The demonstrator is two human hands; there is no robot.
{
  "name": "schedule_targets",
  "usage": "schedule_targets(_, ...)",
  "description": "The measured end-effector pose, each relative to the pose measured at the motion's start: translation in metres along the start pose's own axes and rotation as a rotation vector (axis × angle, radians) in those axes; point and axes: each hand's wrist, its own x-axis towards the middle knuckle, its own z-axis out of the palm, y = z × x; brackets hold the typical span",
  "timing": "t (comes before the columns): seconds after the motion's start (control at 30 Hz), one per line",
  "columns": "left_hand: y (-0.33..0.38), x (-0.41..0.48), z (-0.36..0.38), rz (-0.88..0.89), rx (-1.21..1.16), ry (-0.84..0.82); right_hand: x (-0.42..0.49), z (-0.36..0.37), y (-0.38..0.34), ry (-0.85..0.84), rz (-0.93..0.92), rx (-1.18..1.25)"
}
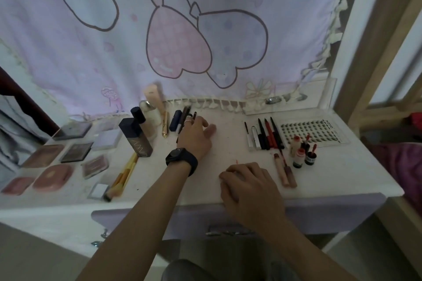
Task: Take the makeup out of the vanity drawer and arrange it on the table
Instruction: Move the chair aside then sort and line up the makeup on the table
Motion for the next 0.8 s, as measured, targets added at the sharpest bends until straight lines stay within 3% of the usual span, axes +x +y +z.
schedule_targets(0.2,0.002,-0.039,-0.017,-0.059,0.061,-0.106,0.000,-0.002,0.000,-0.039,0.020,-0.006)
schedule_targets(0.37,0.003,-0.075,-0.049,-0.140,-0.500,-0.096,0.000,-0.006,-0.001,-0.061,0.032,-0.004)
schedule_targets(0.57,0.002,-0.117,-0.072,-0.138,-0.860,-0.103,0.003,-0.016,-0.008,-0.147,0.185,0.105)
schedule_targets(0.67,0.003,-0.131,-0.077,-0.141,-0.953,-0.107,0.001,-0.022,-0.015,-0.101,0.237,0.254)
schedule_targets(0.8,0.009,-0.144,-0.074,-0.120,-0.924,-0.128,-0.010,-0.032,-0.032,0.094,0.218,0.438)
